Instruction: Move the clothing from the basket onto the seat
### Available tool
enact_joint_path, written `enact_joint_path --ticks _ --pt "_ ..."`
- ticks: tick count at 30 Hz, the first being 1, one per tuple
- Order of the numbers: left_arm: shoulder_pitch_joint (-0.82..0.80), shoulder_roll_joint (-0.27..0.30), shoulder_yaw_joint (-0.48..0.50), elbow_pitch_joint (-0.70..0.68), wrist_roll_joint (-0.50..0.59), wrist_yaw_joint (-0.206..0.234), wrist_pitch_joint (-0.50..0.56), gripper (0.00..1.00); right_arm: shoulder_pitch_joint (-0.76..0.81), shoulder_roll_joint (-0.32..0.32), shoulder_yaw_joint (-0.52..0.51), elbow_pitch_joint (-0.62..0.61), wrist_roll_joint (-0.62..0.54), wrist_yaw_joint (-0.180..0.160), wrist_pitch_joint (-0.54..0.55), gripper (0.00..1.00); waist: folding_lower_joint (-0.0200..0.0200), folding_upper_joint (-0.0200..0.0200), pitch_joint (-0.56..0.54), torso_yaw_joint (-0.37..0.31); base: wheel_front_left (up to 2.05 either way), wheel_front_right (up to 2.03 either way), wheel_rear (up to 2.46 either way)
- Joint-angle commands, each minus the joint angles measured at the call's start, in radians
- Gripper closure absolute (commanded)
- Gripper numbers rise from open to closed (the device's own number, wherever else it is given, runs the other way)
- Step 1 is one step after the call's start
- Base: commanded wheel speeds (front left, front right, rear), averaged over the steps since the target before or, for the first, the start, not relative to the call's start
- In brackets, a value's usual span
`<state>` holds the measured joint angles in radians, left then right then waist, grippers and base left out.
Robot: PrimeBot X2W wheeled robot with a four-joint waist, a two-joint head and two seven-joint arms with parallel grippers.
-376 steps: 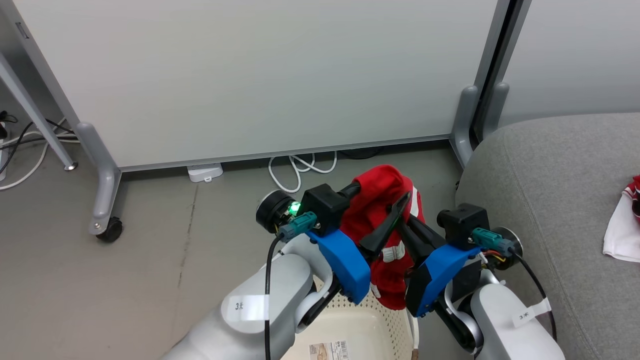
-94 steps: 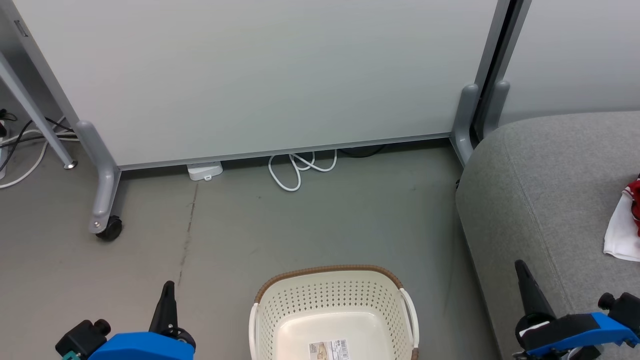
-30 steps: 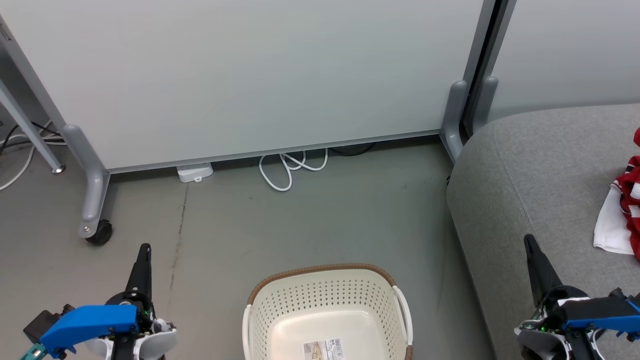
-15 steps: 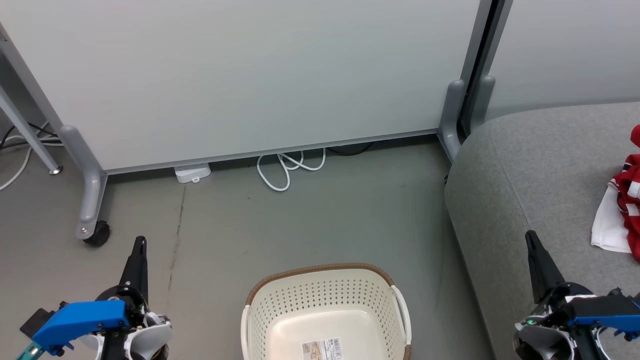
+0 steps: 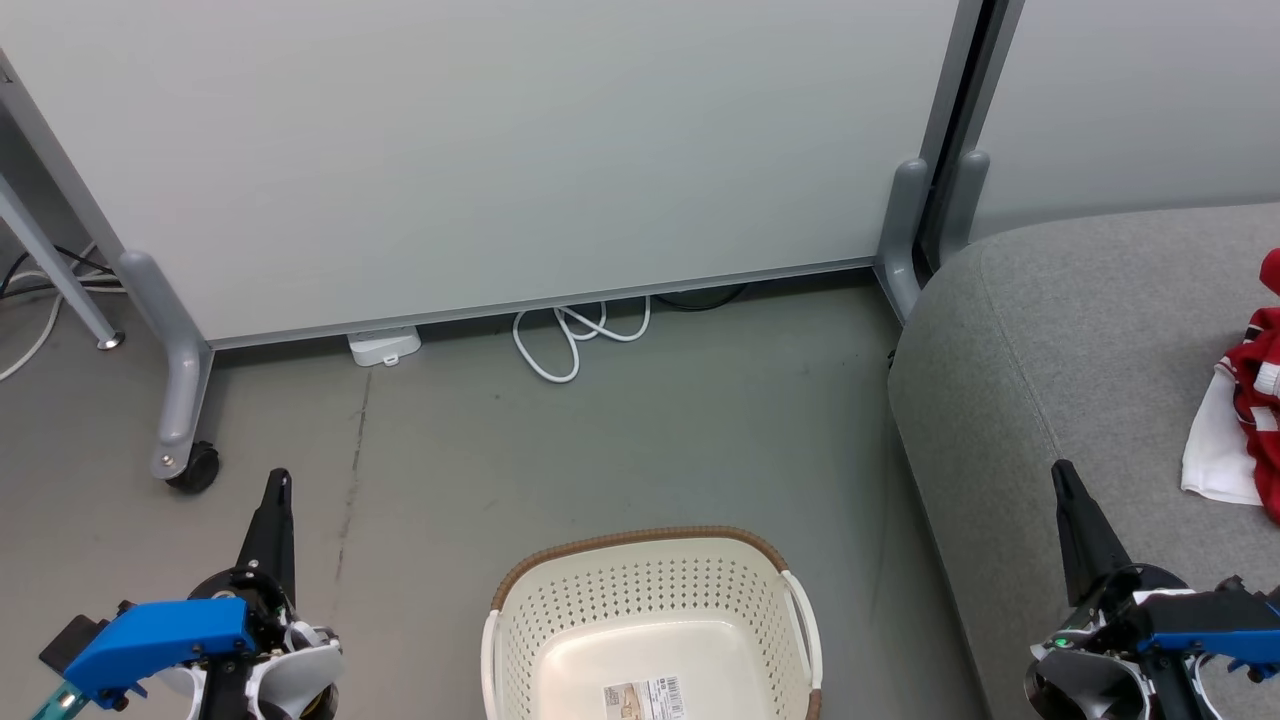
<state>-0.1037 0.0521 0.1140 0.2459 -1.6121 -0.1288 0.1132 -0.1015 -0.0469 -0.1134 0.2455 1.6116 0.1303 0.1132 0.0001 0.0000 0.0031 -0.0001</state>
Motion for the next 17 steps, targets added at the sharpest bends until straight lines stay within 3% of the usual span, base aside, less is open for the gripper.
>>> enact_joint_path --ticks 1,17 --pt "-0.01 -0.002 0.002 -0.005 -0.003 -0.004 0.004 1.0 -0.014 -0.006 -0.001 -0.001 0.003 0.001 0.003 1.0 -0.0001 0.0 0.0 0.0 0.0 0.0 0.0" --pt "-0.01 -0.002 0.003 -0.005 -0.002 -0.004 0.004 1.0 -0.012 -0.006 -0.001 -0.001 0.003 0.001 0.002 1.0 -0.0001 0.0 0.0 0.0 0.0 0.0 0.0"
